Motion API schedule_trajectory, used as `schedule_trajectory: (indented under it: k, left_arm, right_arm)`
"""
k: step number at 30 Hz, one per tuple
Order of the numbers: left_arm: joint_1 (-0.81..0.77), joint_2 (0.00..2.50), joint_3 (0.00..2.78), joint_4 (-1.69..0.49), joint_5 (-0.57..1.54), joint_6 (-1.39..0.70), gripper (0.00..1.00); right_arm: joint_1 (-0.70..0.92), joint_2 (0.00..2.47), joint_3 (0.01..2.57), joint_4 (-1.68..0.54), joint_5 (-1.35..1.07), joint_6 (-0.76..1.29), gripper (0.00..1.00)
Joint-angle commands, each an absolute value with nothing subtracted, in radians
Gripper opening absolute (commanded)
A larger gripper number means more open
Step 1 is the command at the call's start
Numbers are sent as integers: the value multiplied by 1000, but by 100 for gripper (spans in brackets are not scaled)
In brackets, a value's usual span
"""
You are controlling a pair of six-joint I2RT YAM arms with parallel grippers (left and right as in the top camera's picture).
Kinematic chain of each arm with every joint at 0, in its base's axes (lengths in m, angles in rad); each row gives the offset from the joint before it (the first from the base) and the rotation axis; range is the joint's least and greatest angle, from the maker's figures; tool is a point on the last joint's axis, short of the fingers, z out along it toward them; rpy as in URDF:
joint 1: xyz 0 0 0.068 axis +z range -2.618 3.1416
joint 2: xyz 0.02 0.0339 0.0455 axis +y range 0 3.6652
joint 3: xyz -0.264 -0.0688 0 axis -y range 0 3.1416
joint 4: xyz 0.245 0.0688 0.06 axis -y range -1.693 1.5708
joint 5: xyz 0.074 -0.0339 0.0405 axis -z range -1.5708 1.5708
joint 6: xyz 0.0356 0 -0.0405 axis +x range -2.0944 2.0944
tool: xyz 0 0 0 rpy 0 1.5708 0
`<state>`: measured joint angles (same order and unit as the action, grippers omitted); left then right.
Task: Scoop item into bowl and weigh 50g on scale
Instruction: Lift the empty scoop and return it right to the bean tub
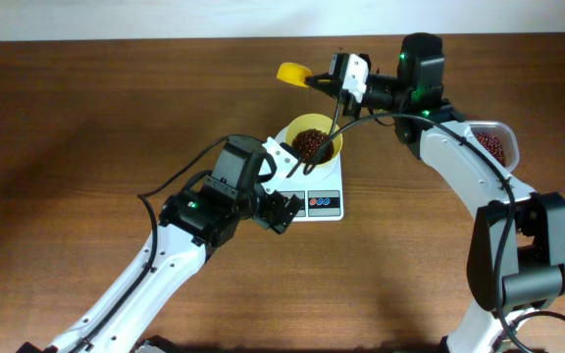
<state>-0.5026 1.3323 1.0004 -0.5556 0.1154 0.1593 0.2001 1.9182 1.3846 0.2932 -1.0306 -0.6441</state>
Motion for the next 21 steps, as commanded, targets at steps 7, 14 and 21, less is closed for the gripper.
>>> schedule_trajectory:
  k: [7, 14, 21]
  left_arm:
    - [-499, 1312, 1001, -554, 126, 147, 99]
    - [-499, 1312, 1001, -554, 126, 147, 99]
    - [-499, 1312, 1001, -554, 126, 147, 99]
  right_arm:
    - [207, 1919, 1391, 663, -589, -23, 4]
    - [207, 1919, 1391, 693, -73, 381, 4]
    - [142, 1919, 1391, 635, 106, 611, 4]
